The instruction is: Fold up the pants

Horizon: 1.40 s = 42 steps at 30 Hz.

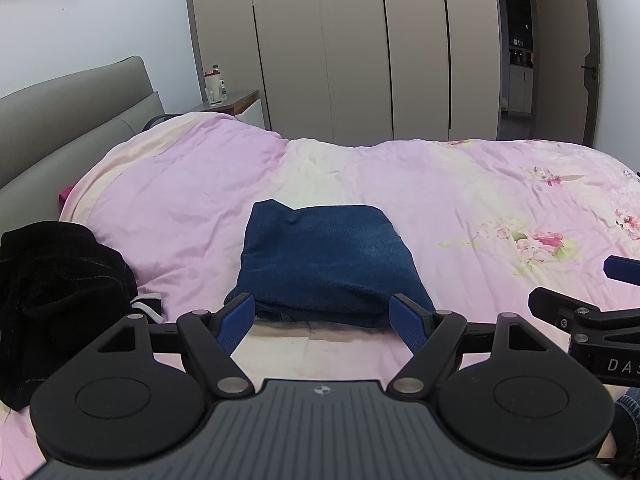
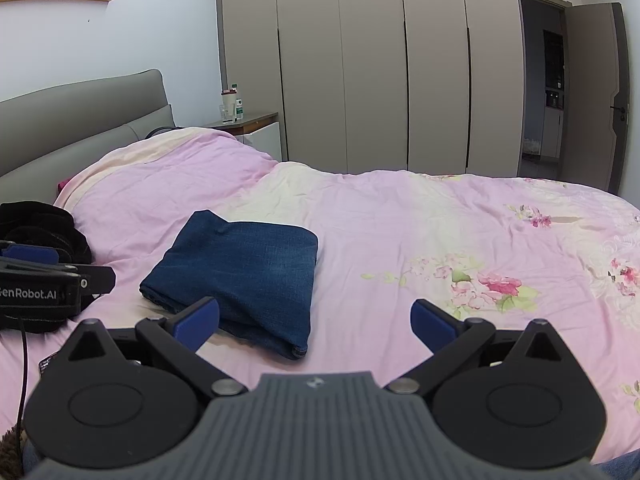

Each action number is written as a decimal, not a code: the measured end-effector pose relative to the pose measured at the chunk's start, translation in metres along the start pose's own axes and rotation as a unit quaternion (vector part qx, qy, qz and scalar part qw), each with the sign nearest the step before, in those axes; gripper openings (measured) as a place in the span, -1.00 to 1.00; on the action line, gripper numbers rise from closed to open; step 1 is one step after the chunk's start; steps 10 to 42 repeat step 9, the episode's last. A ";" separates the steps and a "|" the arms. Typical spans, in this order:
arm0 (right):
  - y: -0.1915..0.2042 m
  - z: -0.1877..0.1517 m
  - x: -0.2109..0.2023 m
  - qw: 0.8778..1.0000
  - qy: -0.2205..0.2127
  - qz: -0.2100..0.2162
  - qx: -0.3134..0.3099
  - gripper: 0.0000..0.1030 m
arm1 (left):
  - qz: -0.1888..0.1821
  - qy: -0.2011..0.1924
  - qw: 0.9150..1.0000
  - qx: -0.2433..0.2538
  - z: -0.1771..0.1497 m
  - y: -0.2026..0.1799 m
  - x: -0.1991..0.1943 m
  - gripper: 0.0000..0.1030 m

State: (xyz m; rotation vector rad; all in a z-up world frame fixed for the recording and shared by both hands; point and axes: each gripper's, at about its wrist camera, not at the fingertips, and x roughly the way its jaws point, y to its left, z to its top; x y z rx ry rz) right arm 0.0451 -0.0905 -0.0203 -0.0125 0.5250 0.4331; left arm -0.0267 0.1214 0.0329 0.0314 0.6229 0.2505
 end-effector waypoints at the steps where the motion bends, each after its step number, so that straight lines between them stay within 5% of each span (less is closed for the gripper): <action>1: 0.000 0.000 0.000 1.000 0.000 0.000 0.000 0.90 | -0.002 0.000 1.000 0.000 0.000 0.000 0.000 0.74; 42: 0.000 0.000 0.000 1.000 0.001 0.000 0.001 0.90 | -0.006 -0.001 1.000 0.007 0.001 -0.002 -0.002 0.74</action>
